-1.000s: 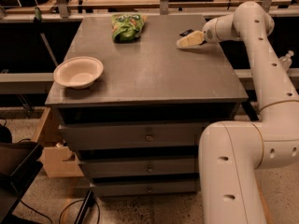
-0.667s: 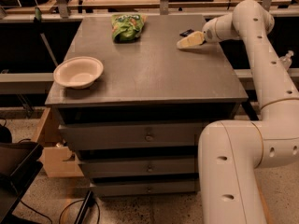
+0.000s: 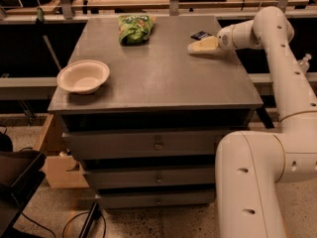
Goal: Move rxbar blueberry near paper bowl
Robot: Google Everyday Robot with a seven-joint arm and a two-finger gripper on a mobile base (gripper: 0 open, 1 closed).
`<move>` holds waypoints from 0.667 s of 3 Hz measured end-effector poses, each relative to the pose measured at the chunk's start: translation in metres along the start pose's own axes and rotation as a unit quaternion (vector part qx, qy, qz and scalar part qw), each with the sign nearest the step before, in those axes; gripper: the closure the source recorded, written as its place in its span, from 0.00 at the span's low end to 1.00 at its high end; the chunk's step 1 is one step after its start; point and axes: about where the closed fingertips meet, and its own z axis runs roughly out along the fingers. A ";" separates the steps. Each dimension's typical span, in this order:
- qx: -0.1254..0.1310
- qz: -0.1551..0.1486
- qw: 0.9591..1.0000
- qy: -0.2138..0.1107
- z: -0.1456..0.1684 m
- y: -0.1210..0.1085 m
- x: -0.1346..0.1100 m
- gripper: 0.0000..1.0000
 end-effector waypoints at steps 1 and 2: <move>-0.005 0.004 1.000 0.000 0.004 0.003 0.001 0.16; -0.005 0.004 1.000 0.000 0.004 0.003 0.000 0.39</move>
Offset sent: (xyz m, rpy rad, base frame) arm 0.0004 0.0044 -0.0020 0.0102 0.0066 0.0045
